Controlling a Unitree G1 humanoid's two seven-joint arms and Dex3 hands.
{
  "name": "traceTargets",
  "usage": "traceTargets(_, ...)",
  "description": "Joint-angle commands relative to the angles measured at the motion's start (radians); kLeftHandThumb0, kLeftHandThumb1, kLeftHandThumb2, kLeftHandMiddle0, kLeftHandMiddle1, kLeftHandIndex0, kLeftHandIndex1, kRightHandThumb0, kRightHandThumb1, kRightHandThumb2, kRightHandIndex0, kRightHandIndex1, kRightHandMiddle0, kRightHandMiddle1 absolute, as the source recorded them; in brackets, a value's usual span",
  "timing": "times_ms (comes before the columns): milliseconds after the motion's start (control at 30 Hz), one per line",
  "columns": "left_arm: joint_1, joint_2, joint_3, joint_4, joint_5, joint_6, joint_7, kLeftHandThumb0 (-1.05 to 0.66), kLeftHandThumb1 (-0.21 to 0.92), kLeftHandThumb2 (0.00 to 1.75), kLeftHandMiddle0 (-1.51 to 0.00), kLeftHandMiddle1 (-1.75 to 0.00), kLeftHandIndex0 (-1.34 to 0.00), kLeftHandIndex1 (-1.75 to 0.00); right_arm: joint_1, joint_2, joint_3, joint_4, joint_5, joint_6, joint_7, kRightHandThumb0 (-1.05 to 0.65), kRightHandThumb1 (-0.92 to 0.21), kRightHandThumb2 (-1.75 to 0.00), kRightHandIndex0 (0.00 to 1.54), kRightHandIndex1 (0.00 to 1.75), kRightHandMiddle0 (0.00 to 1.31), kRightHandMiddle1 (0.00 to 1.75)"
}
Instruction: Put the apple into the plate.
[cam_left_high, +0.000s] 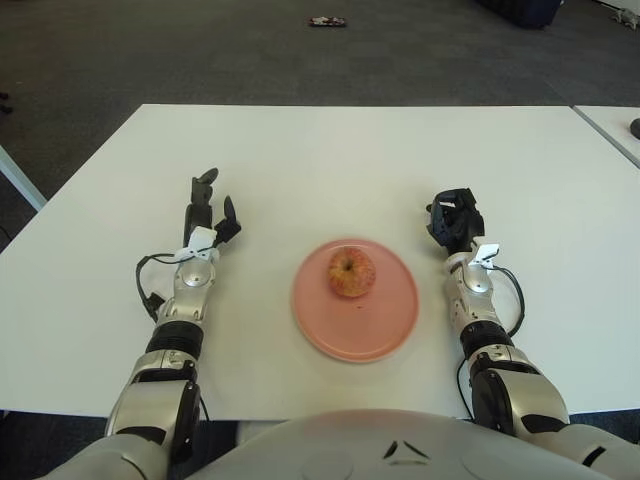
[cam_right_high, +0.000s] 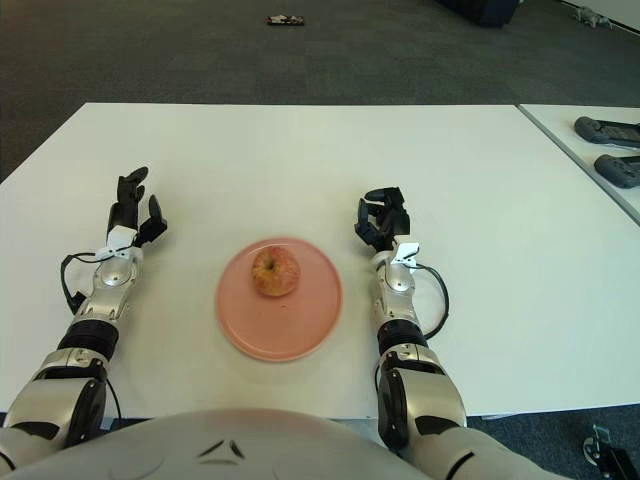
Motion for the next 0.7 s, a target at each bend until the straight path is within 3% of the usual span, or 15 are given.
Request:
traceTargets(0,-0.008,-0.004,0.006,0.021,-0.024,0.0,-0.028,-0.83,0.92,0.94,-0.11,-0.27,0.0,-0.57,0.046,0.019,-0.005,0.045,0.013,0.045,0.002,-0.01,-0.66,-0.81,0.48,1.47,0.25,1.75)
traceTargets(667,0.037,-0.079,-0.007,-0.019,-0.039,-0.013,-0.022,-0.82,0.92,0.96,-0.12,-0.2,0.0,-0.56,0.052,0.021,0.002,0.032,-0.003,0.042,-0.017,-0.01,-0.65,-0.82,0.49,1.46,0.26,1.75)
